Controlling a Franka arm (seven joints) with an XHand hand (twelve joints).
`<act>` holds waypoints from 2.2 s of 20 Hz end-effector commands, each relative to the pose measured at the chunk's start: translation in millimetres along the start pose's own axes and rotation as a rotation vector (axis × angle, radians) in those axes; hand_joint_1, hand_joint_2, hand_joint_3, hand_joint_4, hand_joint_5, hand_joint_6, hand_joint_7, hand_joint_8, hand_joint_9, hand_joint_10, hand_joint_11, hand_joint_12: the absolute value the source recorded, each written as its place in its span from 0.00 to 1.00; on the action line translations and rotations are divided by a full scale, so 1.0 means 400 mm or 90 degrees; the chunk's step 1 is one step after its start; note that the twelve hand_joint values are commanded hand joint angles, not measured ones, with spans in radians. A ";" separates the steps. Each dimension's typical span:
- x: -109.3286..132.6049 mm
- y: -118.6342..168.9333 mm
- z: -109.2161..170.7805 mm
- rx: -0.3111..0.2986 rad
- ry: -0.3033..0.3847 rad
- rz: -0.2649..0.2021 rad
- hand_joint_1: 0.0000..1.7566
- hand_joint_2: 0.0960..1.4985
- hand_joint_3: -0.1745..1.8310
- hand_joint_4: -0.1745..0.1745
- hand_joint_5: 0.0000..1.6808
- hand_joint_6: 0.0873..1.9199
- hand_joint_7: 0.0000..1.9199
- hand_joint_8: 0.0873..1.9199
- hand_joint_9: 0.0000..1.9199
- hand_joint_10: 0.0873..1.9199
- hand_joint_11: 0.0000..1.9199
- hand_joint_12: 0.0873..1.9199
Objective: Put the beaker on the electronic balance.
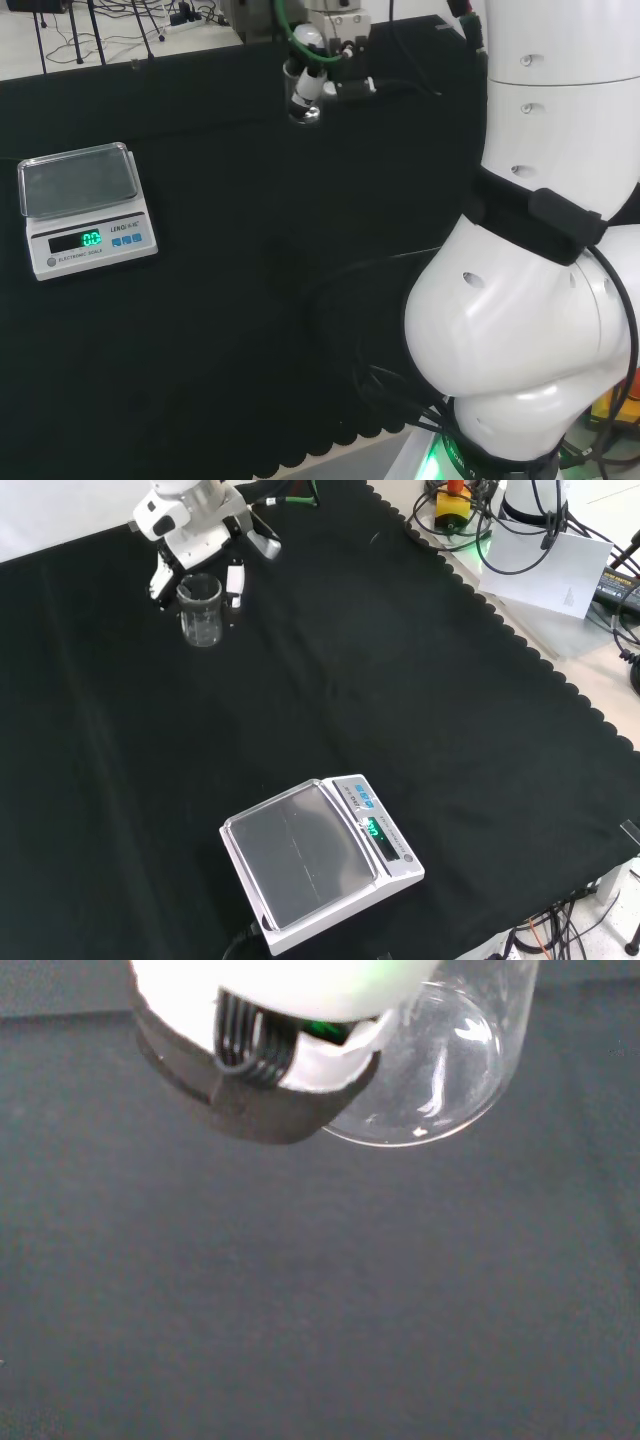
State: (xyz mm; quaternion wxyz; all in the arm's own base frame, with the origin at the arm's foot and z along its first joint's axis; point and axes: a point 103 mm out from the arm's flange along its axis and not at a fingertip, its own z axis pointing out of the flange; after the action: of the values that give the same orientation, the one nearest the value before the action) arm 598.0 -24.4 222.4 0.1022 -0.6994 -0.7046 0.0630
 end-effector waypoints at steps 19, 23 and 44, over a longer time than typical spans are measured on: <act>0.712 0.054 0.075 0.062 -0.035 -0.272 0.77 0.51 0.50 0.23 0.43 0.78 0.38 0.85 0.52 0.71 0.51 0.57; 0.752 0.057 0.087 0.068 -0.041 -0.288 0.77 0.51 0.50 0.23 0.43 0.78 0.38 0.85 0.52 0.71 0.51 0.57; 0.840 0.106 0.166 0.101 -0.064 -0.317 0.77 0.50 0.51 0.23 0.43 0.78 0.38 0.84 0.52 0.72 0.51 0.57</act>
State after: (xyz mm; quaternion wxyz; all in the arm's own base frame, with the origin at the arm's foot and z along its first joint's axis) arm 626.9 309.4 177.9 0.1292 -0.4987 -0.8498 0.1118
